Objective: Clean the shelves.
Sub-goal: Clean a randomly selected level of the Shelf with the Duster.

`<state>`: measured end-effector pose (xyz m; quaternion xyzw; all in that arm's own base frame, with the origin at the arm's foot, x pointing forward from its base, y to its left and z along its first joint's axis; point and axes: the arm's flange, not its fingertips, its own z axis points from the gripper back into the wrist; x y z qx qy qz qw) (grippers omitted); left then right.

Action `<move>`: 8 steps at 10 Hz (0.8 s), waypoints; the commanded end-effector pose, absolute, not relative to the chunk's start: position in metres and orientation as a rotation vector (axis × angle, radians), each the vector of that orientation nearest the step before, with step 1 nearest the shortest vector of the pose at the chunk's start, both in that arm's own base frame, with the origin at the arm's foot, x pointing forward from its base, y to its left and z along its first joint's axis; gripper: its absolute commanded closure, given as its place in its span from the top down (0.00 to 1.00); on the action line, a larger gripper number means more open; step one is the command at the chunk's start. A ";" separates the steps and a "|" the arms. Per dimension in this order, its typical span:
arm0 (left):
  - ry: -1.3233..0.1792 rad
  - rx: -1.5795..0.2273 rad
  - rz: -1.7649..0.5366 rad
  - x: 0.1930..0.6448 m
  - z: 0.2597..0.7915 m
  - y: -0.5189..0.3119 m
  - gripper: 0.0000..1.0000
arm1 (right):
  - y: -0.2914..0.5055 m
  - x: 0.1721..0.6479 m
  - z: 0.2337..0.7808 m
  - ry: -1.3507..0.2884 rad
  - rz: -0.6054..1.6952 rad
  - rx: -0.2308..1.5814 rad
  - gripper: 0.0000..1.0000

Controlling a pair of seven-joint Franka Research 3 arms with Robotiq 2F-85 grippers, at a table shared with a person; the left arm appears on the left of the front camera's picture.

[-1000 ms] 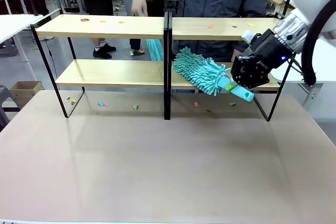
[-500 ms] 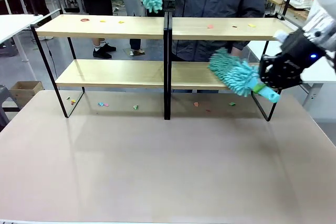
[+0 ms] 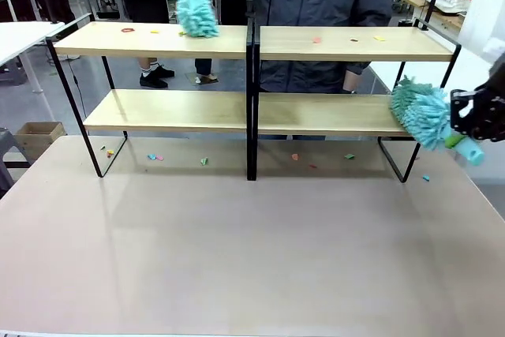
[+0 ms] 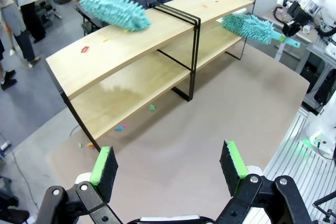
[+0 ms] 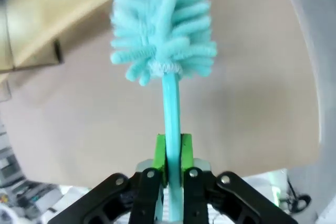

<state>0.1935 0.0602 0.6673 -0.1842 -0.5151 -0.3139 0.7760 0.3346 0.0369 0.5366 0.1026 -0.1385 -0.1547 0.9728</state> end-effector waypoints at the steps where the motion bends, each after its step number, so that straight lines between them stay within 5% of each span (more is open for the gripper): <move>1: -1.117 -0.391 -0.671 0.192 0.668 0.061 1.00 | 0.056 0.330 0.532 -0.272 -0.130 0.375 0.12; 8: -1.117 -0.391 -0.671 0.192 0.668 0.061 1.00 | 0.034 0.322 0.539 -0.161 -0.020 0.613 0.12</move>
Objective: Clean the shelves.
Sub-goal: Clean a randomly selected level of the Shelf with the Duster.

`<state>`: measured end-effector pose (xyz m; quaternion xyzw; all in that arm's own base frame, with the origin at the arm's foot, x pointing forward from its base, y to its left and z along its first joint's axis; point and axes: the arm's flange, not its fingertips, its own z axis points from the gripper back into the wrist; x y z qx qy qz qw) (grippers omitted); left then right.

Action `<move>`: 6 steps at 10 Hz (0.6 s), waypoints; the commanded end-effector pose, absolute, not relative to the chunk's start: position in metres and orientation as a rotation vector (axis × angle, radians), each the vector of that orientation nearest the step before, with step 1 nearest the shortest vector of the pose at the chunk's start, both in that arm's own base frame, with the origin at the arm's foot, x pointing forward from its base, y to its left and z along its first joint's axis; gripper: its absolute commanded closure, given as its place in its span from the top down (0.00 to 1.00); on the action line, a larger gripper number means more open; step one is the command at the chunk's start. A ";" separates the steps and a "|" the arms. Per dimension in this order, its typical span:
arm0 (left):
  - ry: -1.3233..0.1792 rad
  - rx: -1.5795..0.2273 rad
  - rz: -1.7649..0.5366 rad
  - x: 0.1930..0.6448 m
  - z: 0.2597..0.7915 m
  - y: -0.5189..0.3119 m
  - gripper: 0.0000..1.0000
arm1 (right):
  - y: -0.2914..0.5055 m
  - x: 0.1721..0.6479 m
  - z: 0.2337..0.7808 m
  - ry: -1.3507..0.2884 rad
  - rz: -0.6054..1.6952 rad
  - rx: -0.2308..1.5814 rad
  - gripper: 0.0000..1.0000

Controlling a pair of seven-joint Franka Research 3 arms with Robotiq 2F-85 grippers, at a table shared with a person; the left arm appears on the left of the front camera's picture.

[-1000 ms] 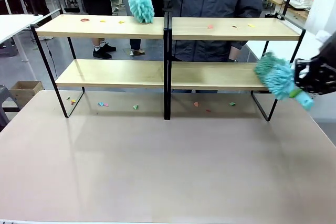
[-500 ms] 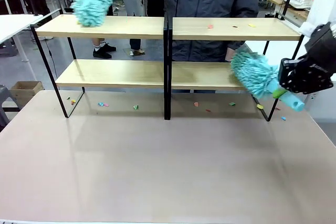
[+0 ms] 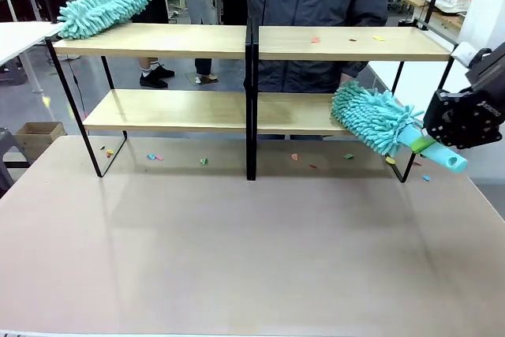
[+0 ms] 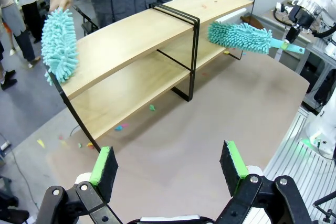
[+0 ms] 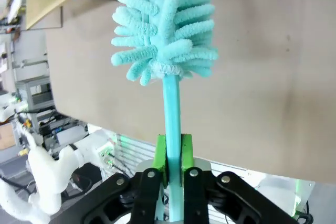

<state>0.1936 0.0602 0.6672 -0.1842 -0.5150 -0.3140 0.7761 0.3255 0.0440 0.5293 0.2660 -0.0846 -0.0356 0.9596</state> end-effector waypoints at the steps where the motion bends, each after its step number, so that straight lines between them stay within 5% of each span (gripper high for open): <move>1: -1.117 -0.391 -0.671 0.192 0.668 0.061 1.00 | 0.022 0.315 0.545 -0.106 0.039 0.691 0.12; 6: -1.117 -0.391 -0.671 0.192 0.668 0.061 1.00 | -0.100 0.233 0.583 0.148 0.449 0.937 0.12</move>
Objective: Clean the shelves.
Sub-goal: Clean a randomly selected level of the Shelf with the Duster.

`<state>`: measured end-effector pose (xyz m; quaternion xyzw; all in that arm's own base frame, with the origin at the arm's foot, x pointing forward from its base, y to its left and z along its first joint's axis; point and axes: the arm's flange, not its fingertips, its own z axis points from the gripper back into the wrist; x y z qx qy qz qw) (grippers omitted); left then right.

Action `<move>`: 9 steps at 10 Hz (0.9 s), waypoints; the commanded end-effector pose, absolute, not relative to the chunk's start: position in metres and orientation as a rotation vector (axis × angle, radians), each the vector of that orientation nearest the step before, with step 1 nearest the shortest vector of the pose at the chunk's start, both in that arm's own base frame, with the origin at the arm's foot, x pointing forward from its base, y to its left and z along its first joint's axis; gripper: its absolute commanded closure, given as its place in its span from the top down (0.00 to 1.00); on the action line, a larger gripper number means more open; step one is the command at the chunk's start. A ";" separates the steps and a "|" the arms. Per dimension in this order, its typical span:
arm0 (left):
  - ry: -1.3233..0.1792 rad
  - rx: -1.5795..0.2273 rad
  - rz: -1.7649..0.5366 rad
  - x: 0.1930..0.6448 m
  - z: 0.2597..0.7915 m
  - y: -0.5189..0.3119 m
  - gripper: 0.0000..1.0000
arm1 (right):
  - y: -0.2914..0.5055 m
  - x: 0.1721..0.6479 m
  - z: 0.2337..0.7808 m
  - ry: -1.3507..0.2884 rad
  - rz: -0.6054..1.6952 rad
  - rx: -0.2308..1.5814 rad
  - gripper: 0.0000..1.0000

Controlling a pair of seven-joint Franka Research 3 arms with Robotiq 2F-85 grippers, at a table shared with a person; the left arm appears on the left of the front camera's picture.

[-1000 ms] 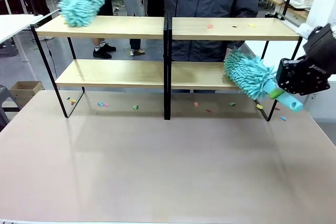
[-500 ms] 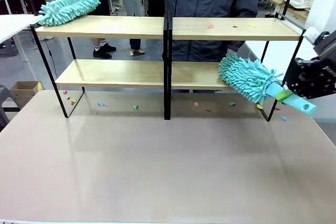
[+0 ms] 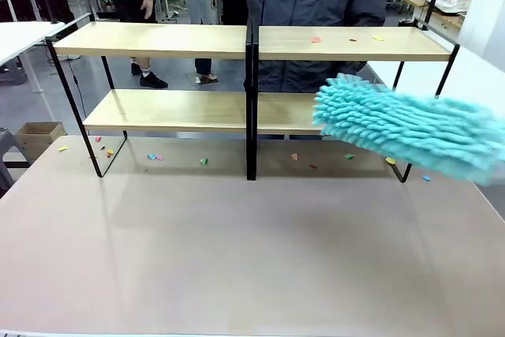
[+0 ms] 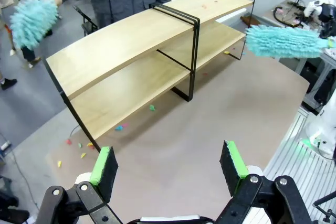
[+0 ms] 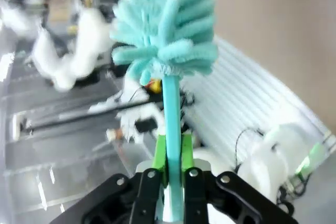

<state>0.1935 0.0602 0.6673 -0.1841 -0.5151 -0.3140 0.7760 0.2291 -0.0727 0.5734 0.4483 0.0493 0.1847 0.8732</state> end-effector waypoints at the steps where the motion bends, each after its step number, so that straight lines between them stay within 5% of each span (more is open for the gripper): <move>1: -1.117 -0.391 -0.671 0.192 0.668 0.061 1.00 | -0.126 0.223 0.589 0.146 0.512 0.935 0.12; 4: -1.117 -0.391 -0.671 0.192 0.668 0.061 1.00 | -0.197 0.226 0.605 0.299 0.771 0.967 0.12; 7: -1.117 -0.391 -0.671 0.192 0.668 0.061 1.00 | -0.208 0.234 0.622 0.277 0.673 0.891 0.12; 8: -1.117 -0.391 -0.671 0.192 0.668 0.061 1.00 | -0.172 0.256 0.555 0.298 0.709 0.942 0.12; 9: -1.117 -0.391 -0.671 0.192 0.668 0.061 1.00 | -0.172 0.256 0.555 0.298 0.709 0.942 0.12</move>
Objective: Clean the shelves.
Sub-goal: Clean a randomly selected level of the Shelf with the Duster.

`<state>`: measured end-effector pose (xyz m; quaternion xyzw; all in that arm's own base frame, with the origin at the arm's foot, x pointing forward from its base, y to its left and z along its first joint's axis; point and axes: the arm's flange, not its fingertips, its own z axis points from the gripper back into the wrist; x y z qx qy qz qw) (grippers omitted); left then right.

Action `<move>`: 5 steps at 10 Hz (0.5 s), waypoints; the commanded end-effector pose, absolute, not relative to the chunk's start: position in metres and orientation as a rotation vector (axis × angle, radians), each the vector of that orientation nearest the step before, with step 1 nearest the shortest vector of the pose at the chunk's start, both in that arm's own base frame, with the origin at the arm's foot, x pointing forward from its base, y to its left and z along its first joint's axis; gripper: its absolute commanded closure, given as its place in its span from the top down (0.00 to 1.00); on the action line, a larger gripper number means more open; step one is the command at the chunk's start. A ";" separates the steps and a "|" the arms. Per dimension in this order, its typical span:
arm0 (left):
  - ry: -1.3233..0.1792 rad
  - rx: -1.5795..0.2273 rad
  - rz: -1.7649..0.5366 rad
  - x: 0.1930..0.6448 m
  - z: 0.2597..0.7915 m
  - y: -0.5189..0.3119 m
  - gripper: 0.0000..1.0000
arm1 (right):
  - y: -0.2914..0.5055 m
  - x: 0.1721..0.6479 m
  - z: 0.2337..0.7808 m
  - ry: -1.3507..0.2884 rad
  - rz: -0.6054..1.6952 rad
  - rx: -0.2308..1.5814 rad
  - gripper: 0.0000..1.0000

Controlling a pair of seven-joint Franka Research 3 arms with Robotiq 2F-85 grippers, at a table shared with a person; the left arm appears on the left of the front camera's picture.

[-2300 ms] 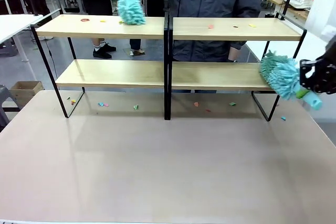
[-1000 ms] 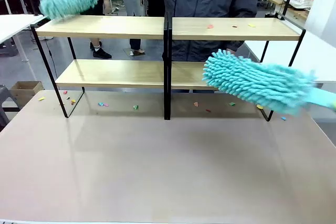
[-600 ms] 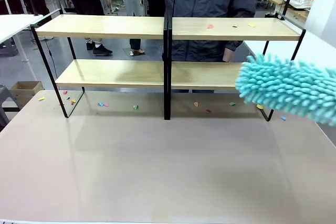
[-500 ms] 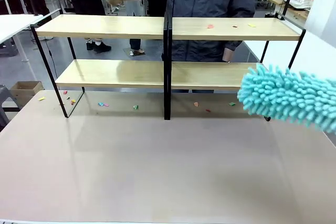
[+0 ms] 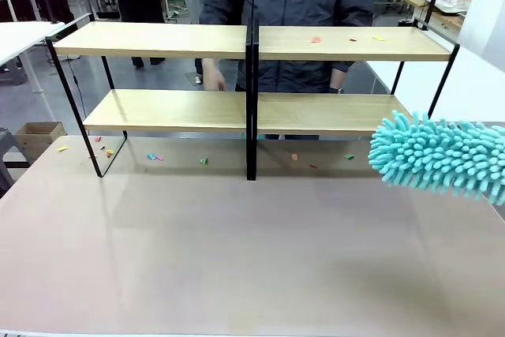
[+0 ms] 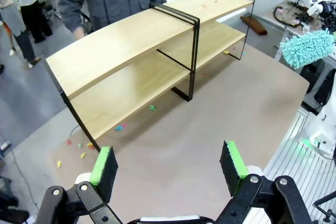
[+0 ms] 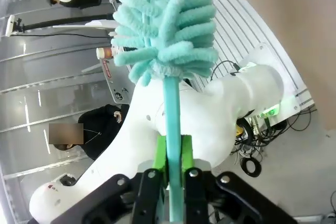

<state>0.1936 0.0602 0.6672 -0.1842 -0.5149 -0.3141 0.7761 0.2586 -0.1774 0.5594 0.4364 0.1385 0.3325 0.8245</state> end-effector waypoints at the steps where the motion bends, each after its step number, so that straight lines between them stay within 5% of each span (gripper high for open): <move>1: -1.117 -0.391 -0.671 0.192 0.668 0.061 1.00 | -0.179 0.259 0.562 0.288 0.706 0.923 0.12; 5: -1.117 -0.391 -0.671 0.192 0.668 0.061 1.00 | -0.250 0.208 0.608 -0.192 0.498 0.772 0.12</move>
